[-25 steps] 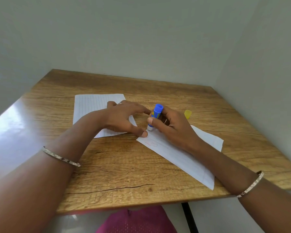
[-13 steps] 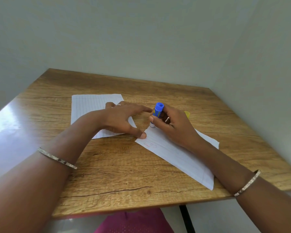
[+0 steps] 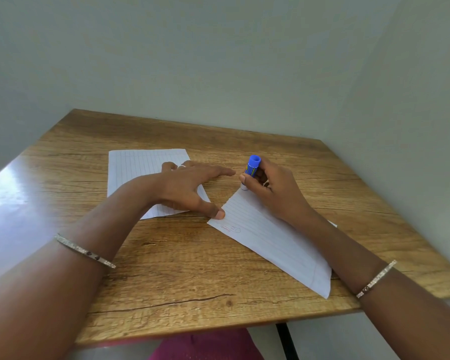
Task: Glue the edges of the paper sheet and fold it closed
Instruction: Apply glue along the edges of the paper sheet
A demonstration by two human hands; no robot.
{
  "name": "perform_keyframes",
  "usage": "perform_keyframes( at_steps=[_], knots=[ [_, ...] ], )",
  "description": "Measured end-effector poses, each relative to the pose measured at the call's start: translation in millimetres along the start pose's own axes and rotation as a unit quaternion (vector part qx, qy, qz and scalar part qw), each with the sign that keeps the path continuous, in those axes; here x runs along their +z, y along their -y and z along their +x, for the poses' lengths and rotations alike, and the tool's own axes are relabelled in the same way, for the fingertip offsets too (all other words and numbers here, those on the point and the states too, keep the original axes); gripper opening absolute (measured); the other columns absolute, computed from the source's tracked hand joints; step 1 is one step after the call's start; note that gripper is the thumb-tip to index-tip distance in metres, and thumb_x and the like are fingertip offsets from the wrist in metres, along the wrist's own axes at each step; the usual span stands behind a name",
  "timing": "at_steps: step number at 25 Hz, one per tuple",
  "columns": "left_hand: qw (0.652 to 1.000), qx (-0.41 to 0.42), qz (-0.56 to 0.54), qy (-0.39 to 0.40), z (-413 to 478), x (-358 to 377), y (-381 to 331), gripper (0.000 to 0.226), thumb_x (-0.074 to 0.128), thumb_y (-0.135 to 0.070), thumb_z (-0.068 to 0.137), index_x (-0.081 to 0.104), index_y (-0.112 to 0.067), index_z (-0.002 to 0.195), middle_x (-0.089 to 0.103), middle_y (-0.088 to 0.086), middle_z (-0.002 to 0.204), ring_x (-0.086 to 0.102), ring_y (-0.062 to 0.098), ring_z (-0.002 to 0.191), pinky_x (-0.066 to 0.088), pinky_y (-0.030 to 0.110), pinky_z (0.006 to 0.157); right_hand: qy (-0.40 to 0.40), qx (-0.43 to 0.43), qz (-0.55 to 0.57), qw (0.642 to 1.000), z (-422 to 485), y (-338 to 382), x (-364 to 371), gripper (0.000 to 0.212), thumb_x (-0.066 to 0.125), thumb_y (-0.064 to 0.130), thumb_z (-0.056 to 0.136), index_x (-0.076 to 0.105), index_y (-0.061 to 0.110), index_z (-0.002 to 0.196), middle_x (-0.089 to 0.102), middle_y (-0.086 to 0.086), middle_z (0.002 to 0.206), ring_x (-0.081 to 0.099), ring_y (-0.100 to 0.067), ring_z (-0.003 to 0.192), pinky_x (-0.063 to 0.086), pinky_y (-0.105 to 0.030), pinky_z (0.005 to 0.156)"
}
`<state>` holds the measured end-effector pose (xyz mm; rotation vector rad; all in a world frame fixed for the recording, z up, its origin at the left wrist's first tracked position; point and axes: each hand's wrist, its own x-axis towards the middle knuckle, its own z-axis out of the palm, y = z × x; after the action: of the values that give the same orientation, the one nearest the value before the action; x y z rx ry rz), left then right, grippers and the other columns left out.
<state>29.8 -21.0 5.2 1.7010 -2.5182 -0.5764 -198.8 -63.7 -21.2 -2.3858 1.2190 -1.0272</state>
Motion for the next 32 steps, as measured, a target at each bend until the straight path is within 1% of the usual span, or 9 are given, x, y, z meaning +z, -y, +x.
perform_keyframes(
  at_steps=[7,13,16,18,20,22,26,29,32],
  knots=[
    [1.000,-0.001,0.003,0.002,0.2,0.0,-0.2,0.098,0.050,-0.081,0.062,0.009,-0.058,0.148,0.016,-0.019,0.164,0.011,0.021,0.152,0.006,0.058,0.117,-0.028,0.050,-0.038,0.998,6.3,-3.7,0.1,0.017,0.067,0.028,0.095,0.061,0.013,0.092,0.056,0.005,0.071,0.049,-0.006,0.063,0.036,-0.017,0.061],
    [1.000,0.005,-0.002,0.007,-2.6,0.2,3.4,0.091,0.044,-0.087,0.061,0.017,-0.062,0.144,0.021,-0.021,0.162,0.013,0.016,0.151,0.006,0.055,0.116,-0.056,0.089,0.001,0.994,6.6,-4.4,0.8,0.020,0.062,0.029,0.099,0.058,0.010,0.096,0.071,-0.009,0.080,0.065,-0.018,0.060,0.055,-0.033,0.059],
    [0.997,0.002,-0.071,0.009,-12.2,-7.7,1.5,0.075,0.050,-0.075,0.072,0.031,-0.059,0.143,0.028,-0.023,0.158,0.021,0.009,0.148,0.010,0.050,0.117,-0.075,0.129,0.075,0.986,1.7,3.2,-2.1,0.024,0.058,0.030,0.101,0.057,0.006,0.106,0.072,-0.011,0.084,0.064,-0.004,0.050,0.052,-0.018,0.049],
    [0.995,-0.002,-0.096,0.017,-17.4,-11.3,3.0,0.071,0.057,-0.073,0.075,0.035,-0.059,0.141,0.028,-0.024,0.158,0.022,0.008,0.148,0.012,0.050,0.118,-0.078,0.140,0.100,0.982,-1.2,7.5,-4.0,0.026,0.058,0.031,0.102,0.058,0.006,0.109,0.073,-0.010,0.091,0.071,-0.008,0.062,0.056,-0.020,0.052],
    [0.998,-0.007,-0.058,0.028,-18.5,-10.6,4.2,0.081,0.059,-0.075,0.068,0.031,-0.060,0.142,0.023,-0.024,0.160,0.017,0.011,0.150,0.011,0.051,0.118,-0.071,0.129,0.104,0.984,-4.2,15.1,-6.7,0.026,0.059,0.032,0.101,0.059,0.008,0.109,0.075,-0.005,0.092,0.074,-0.017,0.073,0.062,-0.027,0.060],
    [0.999,-0.009,-0.019,0.035,-15.5,-7.5,4.6,0.091,0.058,-0.079,0.062,0.026,-0.059,0.145,0.019,-0.021,0.162,0.012,0.015,0.151,0.007,0.054,0.118,-0.072,0.105,0.109,0.986,-8.4,25.8,-11.3,0.024,0.060,0.033,0.100,0.062,0.010,0.109,0.076,0.000,0.091,0.075,-0.016,0.074,0.063,-0.033,0.069],
    [0.999,-0.010,-0.012,0.035,-12.9,-7.3,3.4,0.093,0.055,-0.078,0.062,0.022,-0.057,0.146,0.018,-0.020,0.163,0.012,0.017,0.151,0.008,0.055,0.118,0.019,0.062,0.206,0.976,-25.2,54.2,-19.5,0.021,0.060,0.029,0.100,0.065,0.009,0.106,0.078,-0.004,0.091,0.073,-0.020,0.075,0.059,-0.037,0.069],
    [1.000,-0.005,-0.015,0.024,-15.4,-7.8,2.7,0.084,0.053,-0.071,0.067,0.024,-0.058,0.144,0.021,-0.022,0.161,0.015,0.014,0.150,0.011,0.050,0.117,0.093,0.021,0.170,0.981,-38.0,61.2,-11.7,0.012,0.064,0.026,0.098,0.068,0.014,0.098,0.076,0.002,0.087,0.071,-0.019,0.076,0.056,-0.036,0.072],
    [1.000,-0.002,-0.014,0.016,-16.3,-6.5,1.3,0.078,0.053,-0.068,0.071,0.026,-0.057,0.143,0.022,-0.022,0.160,0.015,0.013,0.150,0.009,0.050,0.116,0.111,0.006,0.134,0.985,-40.7,58.1,-3.8,0.009,0.066,0.028,0.097,0.069,0.019,0.097,0.071,0.000,0.087,0.067,-0.017,0.080,0.053,-0.036,0.073]
  ],
)
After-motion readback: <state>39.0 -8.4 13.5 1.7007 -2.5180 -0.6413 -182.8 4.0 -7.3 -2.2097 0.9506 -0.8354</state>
